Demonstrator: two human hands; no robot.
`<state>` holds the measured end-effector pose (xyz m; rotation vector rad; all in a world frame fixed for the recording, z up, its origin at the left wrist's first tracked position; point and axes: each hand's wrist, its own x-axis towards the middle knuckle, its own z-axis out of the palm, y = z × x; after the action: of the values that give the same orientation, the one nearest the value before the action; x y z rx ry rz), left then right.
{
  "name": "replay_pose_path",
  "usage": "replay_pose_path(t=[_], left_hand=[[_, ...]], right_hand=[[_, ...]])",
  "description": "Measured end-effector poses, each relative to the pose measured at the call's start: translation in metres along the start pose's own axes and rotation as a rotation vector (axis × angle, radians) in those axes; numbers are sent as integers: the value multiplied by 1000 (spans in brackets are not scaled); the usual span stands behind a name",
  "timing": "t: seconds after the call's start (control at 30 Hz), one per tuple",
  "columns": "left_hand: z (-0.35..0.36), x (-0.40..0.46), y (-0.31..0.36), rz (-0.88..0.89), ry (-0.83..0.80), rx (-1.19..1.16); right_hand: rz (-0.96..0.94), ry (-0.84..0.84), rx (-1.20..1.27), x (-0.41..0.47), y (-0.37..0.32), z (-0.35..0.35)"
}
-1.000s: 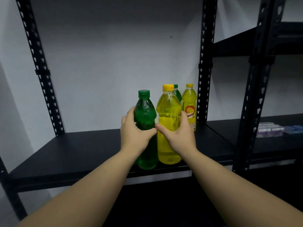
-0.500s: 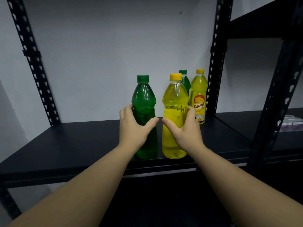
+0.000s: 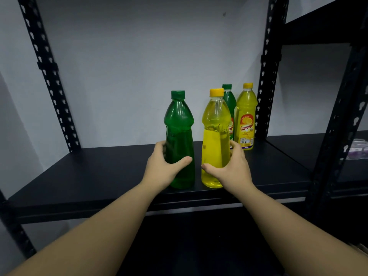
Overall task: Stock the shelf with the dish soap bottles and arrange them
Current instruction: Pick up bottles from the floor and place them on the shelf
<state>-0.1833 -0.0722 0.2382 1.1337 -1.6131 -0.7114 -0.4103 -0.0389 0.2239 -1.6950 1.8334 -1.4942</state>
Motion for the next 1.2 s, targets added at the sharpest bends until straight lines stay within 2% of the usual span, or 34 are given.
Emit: replay_pose_path(t=[0.23, 0.33, 0.5, 0.6, 0.7, 0.87, 0.97, 1.1, 1.2], left_hand=[[13, -4, 10, -44, 121, 185], [11, 1, 4, -70, 122, 58], [12, 5, -4, -84, 9, -83], [21, 2, -4, -43, 3, -24], [26, 0, -6, -33, 82, 73], [23, -1, -9, -53, 59, -47], [26, -4, -8, -51, 35, -41], [29, -8, -8, -9, 51, 84], [27, -4, -13, -55, 43, 20]], right_hand=[[23, -41, 129, -3, 1, 1], [50, -63, 195, -6, 6, 2], [55, -37, 197, -11, 10, 6], [31, -72, 129, -13, 12, 6], [33, -36, 68, -12, 14, 7], [78, -67, 180, -7, 17, 3], [64, -88, 183, -8, 16, 1], [35, -24, 73, -11, 13, 6], [55, -26, 122, -9, 15, 5]])
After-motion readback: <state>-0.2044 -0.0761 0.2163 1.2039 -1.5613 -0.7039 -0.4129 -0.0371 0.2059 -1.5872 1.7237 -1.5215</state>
